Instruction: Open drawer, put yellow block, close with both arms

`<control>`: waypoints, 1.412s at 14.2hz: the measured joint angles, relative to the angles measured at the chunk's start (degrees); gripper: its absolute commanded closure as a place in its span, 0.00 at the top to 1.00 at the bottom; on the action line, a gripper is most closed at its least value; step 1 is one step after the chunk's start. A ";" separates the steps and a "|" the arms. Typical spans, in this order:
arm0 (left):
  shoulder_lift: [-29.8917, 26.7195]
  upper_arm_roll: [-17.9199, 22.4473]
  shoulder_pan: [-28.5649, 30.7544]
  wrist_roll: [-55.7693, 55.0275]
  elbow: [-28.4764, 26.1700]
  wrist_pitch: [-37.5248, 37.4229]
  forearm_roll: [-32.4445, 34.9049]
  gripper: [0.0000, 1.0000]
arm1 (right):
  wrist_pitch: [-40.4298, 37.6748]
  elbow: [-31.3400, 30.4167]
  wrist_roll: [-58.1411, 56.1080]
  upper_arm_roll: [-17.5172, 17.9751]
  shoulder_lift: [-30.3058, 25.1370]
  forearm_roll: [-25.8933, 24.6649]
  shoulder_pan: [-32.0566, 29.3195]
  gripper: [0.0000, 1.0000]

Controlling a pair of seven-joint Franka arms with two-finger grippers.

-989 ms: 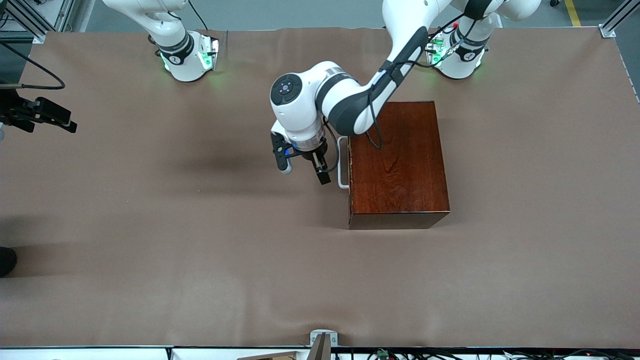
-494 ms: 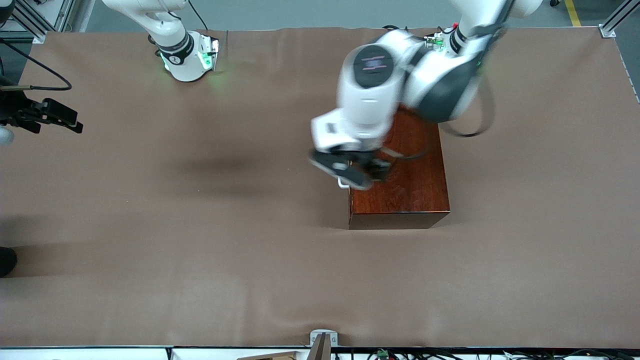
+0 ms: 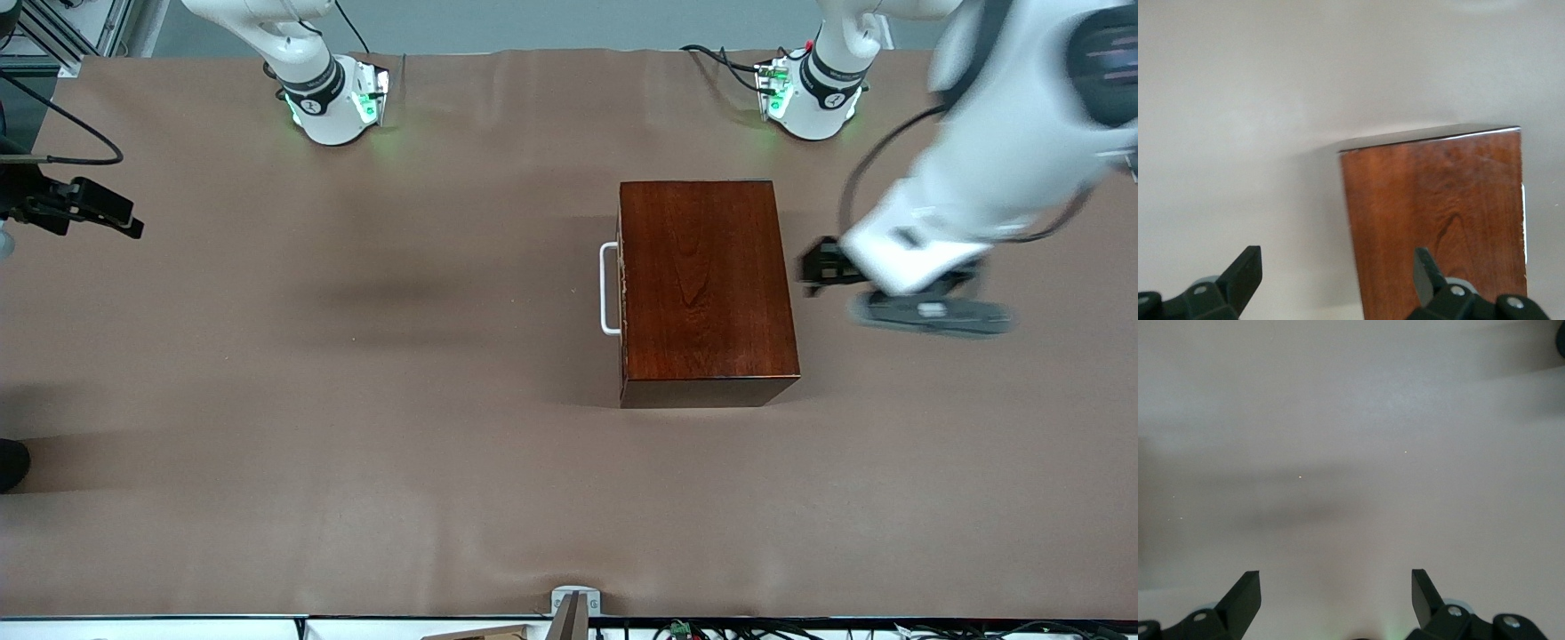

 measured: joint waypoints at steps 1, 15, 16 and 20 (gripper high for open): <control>-0.84 -0.03 3.24 0.05 -0.26 -1.66 -0.86 1.00 | -0.02 0.01 0.00 -0.07 0.00 0.00 -0.08 1.00; -14.74 -0.27 13.12 7.06 -18.37 3.17 -1.11 1.00 | -0.40 0.82 0.00 0.11 -0.01 0.02 -0.11 1.00; -15.35 -0.21 13.13 7.53 -18.90 3.37 -1.11 1.00 | -0.40 0.89 0.00 0.15 -0.01 0.03 -0.10 1.00; -15.74 -0.14 13.14 5.69 -19.36 4.10 -1.11 1.00 | -0.40 0.94 0.00 0.16 -0.01 0.02 -0.09 1.00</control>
